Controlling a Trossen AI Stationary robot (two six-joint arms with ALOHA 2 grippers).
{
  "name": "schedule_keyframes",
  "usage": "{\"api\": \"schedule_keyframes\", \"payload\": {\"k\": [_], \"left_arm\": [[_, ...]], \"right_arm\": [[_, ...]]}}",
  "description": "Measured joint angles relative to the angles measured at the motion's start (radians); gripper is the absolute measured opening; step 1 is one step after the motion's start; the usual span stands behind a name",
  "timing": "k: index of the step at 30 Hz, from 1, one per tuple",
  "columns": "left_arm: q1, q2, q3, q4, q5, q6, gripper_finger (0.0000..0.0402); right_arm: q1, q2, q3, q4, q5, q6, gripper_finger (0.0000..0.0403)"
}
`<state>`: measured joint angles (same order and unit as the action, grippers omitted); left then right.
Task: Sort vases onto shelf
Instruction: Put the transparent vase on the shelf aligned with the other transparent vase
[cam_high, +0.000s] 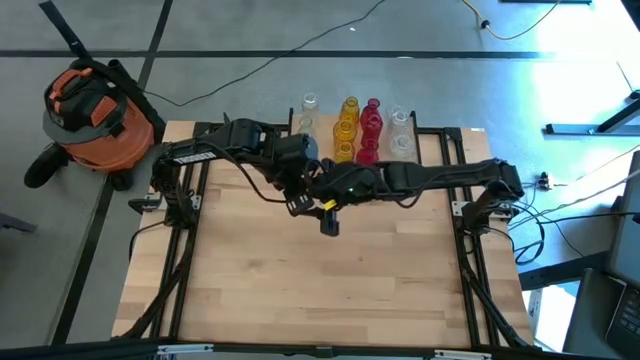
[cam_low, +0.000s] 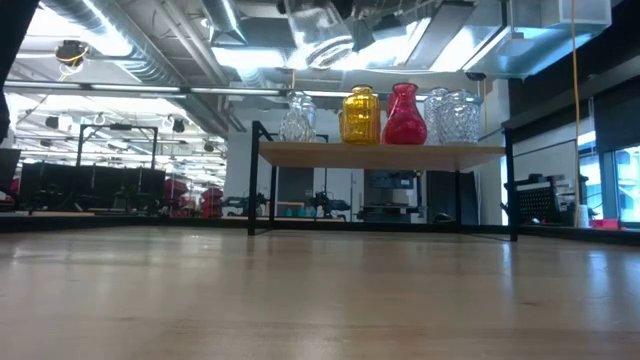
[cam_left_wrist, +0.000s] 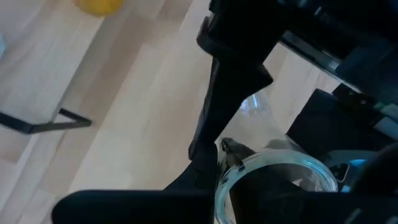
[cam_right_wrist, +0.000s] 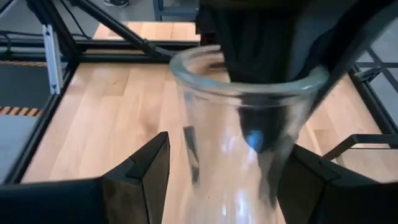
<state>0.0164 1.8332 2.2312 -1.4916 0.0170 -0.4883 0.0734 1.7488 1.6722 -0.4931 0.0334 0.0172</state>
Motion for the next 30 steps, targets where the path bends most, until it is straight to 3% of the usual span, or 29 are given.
{"api": "schedule_keyframes", "payload": {"k": [5, 10, 15, 25, 30], "left_arm": [[0.001, 0.000, 0.002, -0.006, 0.000, 0.000, 0.0012], [0.001, 0.000, 0.003, -0.004, -0.002, 0.000, 0.0012], [0.001, 0.000, 0.003, -0.003, -0.001, 0.018, 0.0021], [-0.003, -0.005, 0.009, -0.046, 0.084, 0.195, 0.0102], [0.027, -0.022, 0.008, -0.070, 0.152, 0.216, 0.0146]], "right_arm": [[0.000, 0.015, 0.000, 0.010, 0.019, 0.000, 0.0207], [0.000, 0.016, 0.000, 0.007, 0.036, -0.001, 0.0132], [-0.001, 0.016, 0.001, 0.001, 0.024, -0.022, 0.0132], [-0.001, 0.024, -0.004, -0.006, -0.028, 0.002, 0.0132], [0.000, 0.024, -0.005, 0.037, 0.001, 0.059, 0.0132]]}}
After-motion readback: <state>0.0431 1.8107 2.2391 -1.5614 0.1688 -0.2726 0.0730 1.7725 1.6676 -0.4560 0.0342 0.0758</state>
